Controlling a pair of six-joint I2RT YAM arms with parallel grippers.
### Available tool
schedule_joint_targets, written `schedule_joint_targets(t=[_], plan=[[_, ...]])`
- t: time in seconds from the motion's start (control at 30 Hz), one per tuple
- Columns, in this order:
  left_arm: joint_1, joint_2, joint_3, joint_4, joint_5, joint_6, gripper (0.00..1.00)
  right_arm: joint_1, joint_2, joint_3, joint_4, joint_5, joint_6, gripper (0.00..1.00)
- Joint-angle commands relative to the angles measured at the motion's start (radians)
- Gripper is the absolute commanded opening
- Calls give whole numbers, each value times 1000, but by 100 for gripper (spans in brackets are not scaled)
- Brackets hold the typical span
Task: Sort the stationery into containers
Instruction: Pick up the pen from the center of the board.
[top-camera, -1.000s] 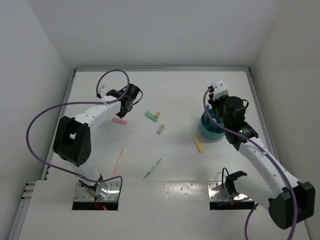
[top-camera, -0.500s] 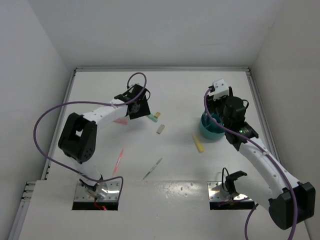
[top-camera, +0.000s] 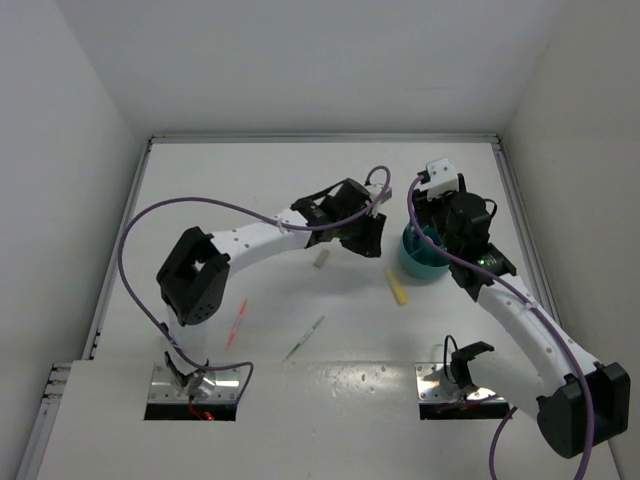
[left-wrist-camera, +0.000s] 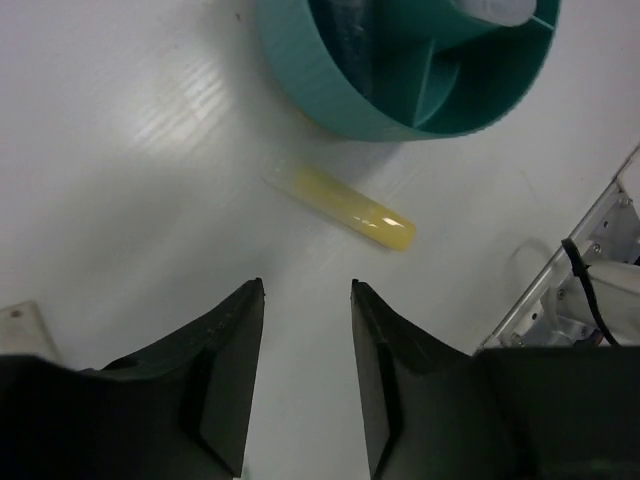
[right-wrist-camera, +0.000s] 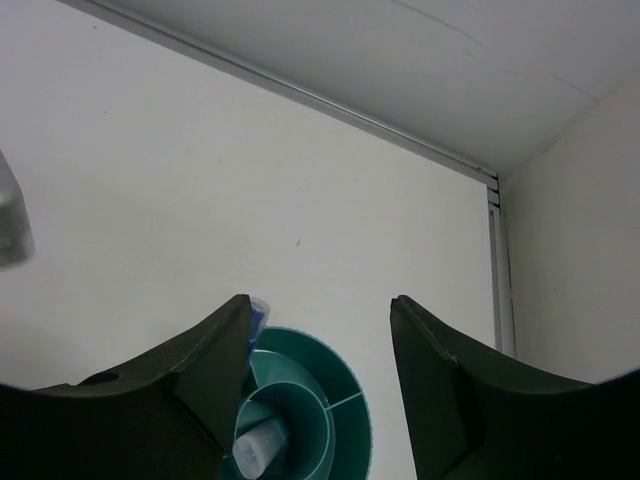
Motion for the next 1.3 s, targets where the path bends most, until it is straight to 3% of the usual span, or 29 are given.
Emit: schedule_joint_targets(t=[0.0, 0.03, 0.07, 0.1, 0.13, 0.23, 0.37, 0.57, 0.73, 0.9, 1.07, 1.27], plan=[[-25, 45, 35, -34, -72, -54, 47, 2, -4, 12, 45, 35, -3, 58], [-34, 45, 35, -34, -122, -152, 49, 2, -15, 12, 45, 45, -3, 58], [-34, 45, 18, -34, -159, -217, 58, 2, -15, 12, 45, 45, -3, 58], [-34, 45, 4, -34, -168, -261, 58, 2, -15, 12, 54, 45, -3, 58], [-44, 45, -15, -22, -191, -351, 68, 2, -15, 12, 54, 54, -3, 58], [-54, 15, -78, 16, -257, -450, 71, 2, -24, 12, 65, 64, 6, 58], [-97, 27, -102, 39, -297, -620, 71, 2, -38, 12, 107, 150, 17, 58], [-195, 90, -10, 49, -348, -694, 71, 2, -96, -7, 147, 232, 26, 52], [-229, 186, 127, -108, -408, -828, 71, 2, -96, -7, 157, 244, 26, 46], [-266, 286, 276, -295, -530, -944, 62, 2, -105, -16, 157, 244, 26, 46], [-275, 324, 364, -389, -580, -989, 56, 2, -115, -25, 175, 244, 26, 46], [-275, 386, 434, -413, -558, -989, 56, 2, -124, -25, 175, 244, 26, 46]])
